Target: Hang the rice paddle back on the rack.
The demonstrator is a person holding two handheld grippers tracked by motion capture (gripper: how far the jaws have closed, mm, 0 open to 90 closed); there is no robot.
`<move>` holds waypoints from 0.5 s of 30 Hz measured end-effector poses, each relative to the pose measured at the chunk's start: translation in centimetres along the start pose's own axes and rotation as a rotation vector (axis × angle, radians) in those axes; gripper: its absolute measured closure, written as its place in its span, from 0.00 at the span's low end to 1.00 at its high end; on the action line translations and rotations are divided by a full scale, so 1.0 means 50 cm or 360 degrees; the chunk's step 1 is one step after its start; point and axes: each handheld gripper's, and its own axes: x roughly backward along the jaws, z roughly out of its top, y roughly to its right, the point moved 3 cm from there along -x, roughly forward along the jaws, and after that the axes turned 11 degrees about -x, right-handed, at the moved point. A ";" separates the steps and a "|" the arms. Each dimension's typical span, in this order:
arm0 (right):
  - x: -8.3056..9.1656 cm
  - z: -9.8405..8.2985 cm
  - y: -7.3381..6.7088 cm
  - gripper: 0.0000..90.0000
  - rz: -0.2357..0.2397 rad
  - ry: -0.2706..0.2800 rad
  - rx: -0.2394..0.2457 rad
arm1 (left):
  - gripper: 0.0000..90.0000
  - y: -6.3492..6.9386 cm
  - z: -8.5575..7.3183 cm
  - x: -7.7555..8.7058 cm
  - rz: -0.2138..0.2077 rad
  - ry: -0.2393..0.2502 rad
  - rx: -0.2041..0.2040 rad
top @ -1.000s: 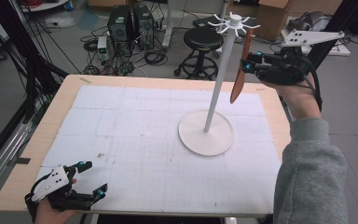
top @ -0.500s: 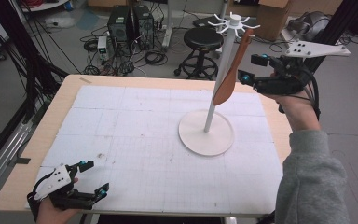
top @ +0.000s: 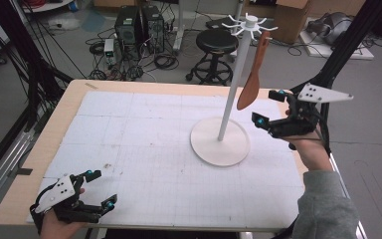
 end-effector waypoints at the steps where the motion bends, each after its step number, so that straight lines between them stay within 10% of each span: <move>1: 0.001 -0.013 -0.001 0.00 0.0002 -0.0002 0.0006 | 0.04 0.001 0.000 -0.001 -0.0008 0.0002 0.0002; 9: 0.008 -0.103 -0.005 0.00 0.0012 0.0053 -0.0017 | 0.04 0.001 0.003 -0.009 -0.0028 0.0007 -0.0004; 15: 0.018 -0.157 -0.002 0.00 -0.0167 0.0176 -0.0046 | 0.04 0.002 0.004 -0.015 -0.0042 0.0003 -0.0008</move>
